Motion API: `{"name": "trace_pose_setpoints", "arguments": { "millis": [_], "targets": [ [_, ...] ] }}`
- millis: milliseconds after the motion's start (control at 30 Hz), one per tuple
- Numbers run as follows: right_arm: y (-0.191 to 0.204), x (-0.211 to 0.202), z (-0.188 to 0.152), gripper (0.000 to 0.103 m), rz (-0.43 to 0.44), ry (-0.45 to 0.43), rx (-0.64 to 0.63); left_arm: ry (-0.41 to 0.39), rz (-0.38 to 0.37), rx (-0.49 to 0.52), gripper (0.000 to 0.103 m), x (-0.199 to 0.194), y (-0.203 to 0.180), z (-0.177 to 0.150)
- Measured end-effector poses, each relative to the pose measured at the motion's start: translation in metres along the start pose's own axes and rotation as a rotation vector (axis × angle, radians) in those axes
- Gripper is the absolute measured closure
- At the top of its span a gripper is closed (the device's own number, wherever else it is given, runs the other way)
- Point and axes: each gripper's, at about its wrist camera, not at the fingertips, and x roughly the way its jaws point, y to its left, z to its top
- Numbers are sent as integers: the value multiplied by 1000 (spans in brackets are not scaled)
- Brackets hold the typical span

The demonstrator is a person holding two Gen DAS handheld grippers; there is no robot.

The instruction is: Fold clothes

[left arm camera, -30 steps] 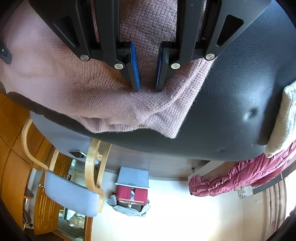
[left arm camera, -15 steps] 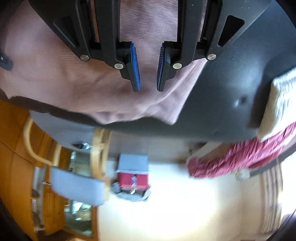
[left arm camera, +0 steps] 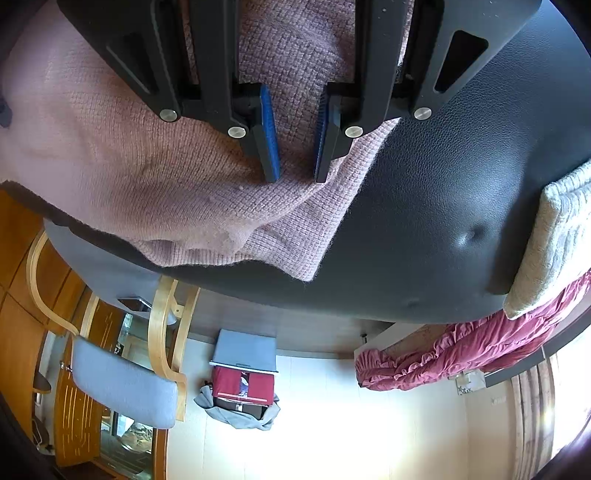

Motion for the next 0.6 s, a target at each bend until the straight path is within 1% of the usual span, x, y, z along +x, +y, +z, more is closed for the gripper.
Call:
{"name": "trace_pose_setpoints", "arguments": {
  "millis": [67, 133, 200, 233, 300, 333, 400, 433, 500, 533, 600],
  "targets": [
    [0, 0, 0, 93, 0, 0, 0, -5, -2, -6, 82, -3, 2, -2],
    [0, 0, 0, 93, -1, 0, -1, -28, -8, -21, 82, -7, 5, -3],
    [0, 0, 0, 93, -1, 0, -1, -92, -30, -52, 82, -20, 11, -5],
    [0, 0, 0, 93, -2, 0, -2, -141, -64, -69, 82, -30, 13, -6],
    [0, 1, 0, 93, -4, 0, -4, -255, -180, -71, 81, -54, 12, -11],
    [0, 1, 0, 93, -5, -1, -5, -294, -226, -42, 80, -64, 7, -14],
    [1, 1, 0, 93, -8, -1, -7, -342, -277, 45, 80, -79, -8, -24],
    [1, 1, 0, 93, -8, -1, -7, -353, -291, 93, 80, -84, -17, -29],
    [0, 1, 0, 93, -6, -1, -6, -302, -286, 195, 80, -83, -35, -38],
    [0, 1, 0, 93, -6, -1, -5, -280, -290, 211, 80, -81, -38, -39],
    [1, 1, 0, 93, -7, 0, -6, -230, -271, 189, 80, -72, -36, -37]
  ]
}}
